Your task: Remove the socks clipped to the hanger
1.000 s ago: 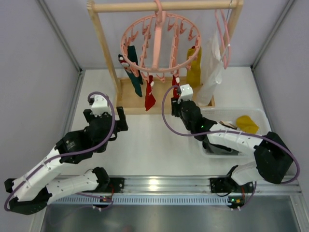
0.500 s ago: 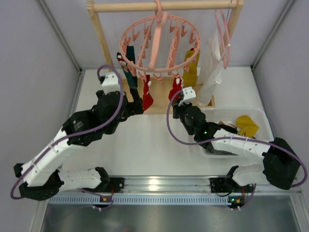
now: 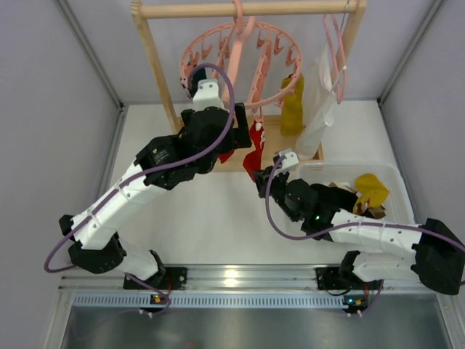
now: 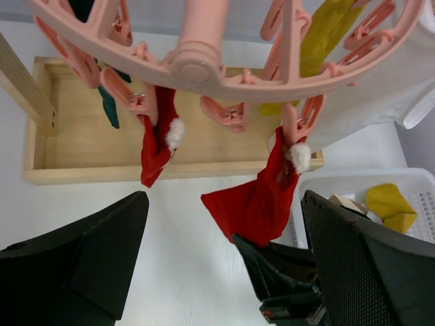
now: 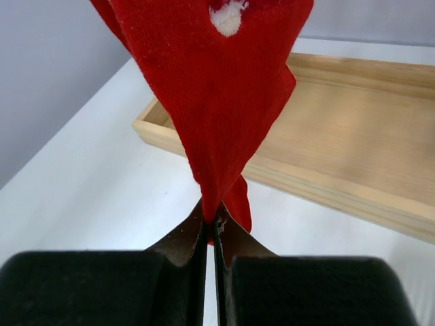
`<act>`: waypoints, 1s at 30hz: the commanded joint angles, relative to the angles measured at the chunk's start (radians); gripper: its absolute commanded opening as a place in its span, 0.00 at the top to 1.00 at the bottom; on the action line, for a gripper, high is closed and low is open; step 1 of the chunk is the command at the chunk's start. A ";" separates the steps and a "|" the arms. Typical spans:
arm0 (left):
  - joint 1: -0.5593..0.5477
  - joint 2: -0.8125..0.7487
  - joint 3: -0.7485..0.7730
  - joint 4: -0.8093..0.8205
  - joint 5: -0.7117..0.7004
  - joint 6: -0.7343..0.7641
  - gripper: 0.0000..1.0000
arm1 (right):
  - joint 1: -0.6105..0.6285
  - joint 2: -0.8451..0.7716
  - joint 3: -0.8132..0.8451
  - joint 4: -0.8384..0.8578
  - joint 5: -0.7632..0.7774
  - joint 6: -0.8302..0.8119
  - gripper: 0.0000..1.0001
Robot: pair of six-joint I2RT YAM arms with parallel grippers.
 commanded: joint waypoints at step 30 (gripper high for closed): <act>0.005 0.200 0.124 0.181 -0.171 0.114 0.17 | 0.095 -0.035 -0.055 0.160 -0.057 0.075 1.00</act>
